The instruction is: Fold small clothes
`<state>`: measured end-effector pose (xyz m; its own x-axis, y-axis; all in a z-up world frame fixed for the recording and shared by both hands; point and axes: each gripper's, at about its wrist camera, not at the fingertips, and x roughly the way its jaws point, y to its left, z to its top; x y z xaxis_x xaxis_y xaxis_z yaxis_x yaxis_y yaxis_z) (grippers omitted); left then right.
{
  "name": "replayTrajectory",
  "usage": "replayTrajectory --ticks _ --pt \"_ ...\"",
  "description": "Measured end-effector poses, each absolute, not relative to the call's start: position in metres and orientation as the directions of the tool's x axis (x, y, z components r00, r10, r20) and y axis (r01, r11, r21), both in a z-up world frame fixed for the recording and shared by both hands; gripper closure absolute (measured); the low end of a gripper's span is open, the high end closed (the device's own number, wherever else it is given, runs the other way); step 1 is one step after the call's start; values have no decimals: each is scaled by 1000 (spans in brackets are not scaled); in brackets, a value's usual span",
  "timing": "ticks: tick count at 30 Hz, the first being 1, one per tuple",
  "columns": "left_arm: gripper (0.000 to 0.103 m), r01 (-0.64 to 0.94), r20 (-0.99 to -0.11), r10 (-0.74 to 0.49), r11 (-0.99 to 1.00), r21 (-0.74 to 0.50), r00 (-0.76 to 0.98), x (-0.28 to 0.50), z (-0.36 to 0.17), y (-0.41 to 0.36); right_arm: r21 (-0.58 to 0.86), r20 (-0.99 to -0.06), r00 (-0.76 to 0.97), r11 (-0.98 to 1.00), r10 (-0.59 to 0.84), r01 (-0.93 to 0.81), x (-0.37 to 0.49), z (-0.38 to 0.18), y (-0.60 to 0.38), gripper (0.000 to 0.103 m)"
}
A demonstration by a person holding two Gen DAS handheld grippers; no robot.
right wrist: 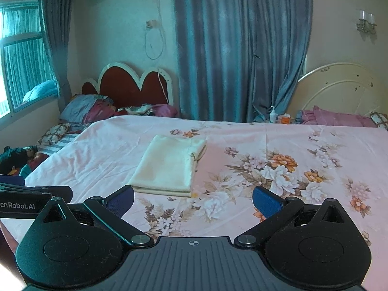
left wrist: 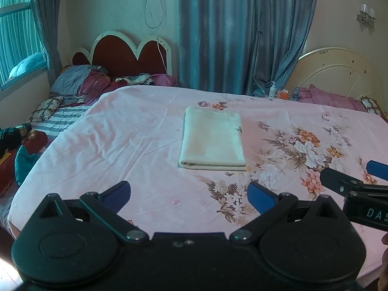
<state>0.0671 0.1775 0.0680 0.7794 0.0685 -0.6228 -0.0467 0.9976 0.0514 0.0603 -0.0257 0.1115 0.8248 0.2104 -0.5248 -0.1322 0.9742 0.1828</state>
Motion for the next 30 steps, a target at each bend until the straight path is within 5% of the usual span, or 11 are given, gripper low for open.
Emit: replayTrajectory --ticks 30 --pt "1 -52 -633 65 998 39 772 67 63 183 178 -521 828 975 208 -133 60 112 -23 1"
